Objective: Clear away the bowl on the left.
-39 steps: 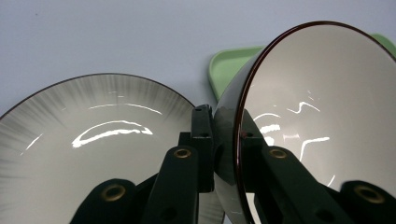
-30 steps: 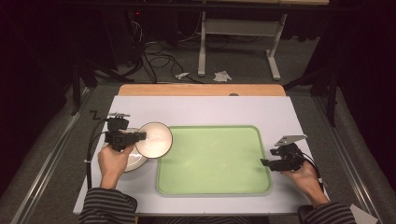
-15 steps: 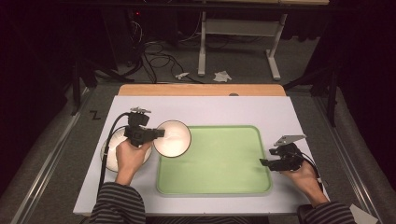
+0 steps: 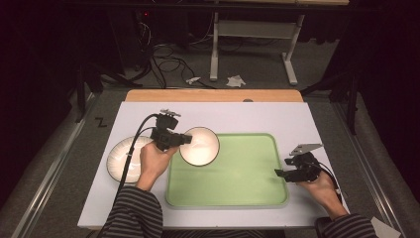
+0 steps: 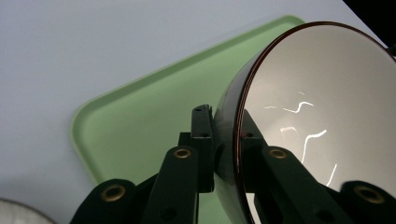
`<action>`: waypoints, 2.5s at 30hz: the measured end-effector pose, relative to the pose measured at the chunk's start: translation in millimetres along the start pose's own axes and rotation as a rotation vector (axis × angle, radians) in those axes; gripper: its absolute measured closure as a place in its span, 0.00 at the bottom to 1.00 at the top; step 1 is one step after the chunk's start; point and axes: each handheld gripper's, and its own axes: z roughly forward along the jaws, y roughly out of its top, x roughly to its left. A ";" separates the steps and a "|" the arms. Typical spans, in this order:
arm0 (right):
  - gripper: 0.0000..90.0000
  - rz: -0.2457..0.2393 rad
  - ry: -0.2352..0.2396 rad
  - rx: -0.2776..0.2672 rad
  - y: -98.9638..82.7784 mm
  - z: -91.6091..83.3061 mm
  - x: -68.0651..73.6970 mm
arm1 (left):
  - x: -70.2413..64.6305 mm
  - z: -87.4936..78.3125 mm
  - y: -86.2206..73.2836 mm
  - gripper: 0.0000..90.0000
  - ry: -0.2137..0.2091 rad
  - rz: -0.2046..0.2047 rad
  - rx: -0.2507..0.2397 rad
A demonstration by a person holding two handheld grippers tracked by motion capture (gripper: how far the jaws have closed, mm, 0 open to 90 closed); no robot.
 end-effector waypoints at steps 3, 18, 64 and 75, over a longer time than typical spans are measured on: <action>0.44 0.008 0.004 0.004 0.1 1.2 0.2 | -7.1 9.2 -7.1 0.92 -0.028 0.003 0.043; 0.44 -0.005 0.000 0.002 0.6 1.1 2.2 | -18.1 40.8 -29.8 0.92 -0.041 -0.001 0.115; 0.44 -0.015 -0.001 -0.016 1.5 -1.5 2.9 | -14.0 93.1 -59.3 0.92 0.052 0.070 0.129; 0.44 -0.022 0.000 -0.010 1.8 -1.0 3.3 | -9.2 98.0 -61.8 0.92 0.060 0.067 0.122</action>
